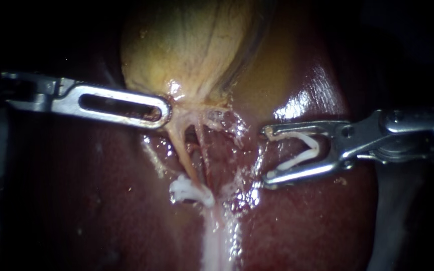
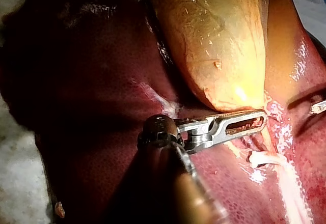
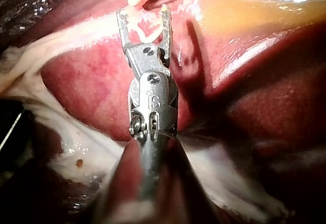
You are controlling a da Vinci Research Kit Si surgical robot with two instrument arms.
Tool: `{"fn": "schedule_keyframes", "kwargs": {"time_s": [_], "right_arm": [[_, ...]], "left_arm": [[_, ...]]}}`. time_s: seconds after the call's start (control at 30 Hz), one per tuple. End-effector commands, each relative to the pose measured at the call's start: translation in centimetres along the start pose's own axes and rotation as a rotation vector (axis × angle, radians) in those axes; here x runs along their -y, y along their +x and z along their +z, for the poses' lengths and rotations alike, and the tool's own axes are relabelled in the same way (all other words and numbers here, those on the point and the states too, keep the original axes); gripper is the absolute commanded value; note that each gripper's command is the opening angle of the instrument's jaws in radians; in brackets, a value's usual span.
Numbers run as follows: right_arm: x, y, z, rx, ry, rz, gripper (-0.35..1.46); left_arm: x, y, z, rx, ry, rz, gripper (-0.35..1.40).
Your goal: Clipping third clip left tube
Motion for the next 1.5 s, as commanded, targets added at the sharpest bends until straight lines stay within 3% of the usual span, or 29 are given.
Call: {"fn": "schedule_keyframes", "kwargs": {"time_s": [0.03, 0.63, 1.1, 1.5], "right_arm": [[0.00, 0.00, 0.03, 0.000, -0.002, 0.000, 0.50], [-0.08, -0.05, 0.82, 0.001, -0.001, -0.014, 0.50], [-0.22, -0.19, 1.17, 0.016, 0.000, -0.004, 0.50], [-0.27, -0.24, 1.57, 0.017, 0.024, 0.083, 0.50]], "left_arm": [[0.00, 0.00, 0.00, 0.000, 0.000, 0.001, -0.35], [0.00, 0.00, 0.00, 0.000, 0.000, 0.001, -0.35], [-0.02, -0.01, 0.01, -0.001, 0.001, 0.001, -0.35], [-0.03, -0.01, 0.03, -0.001, 0.002, 0.001, -0.35]]}}
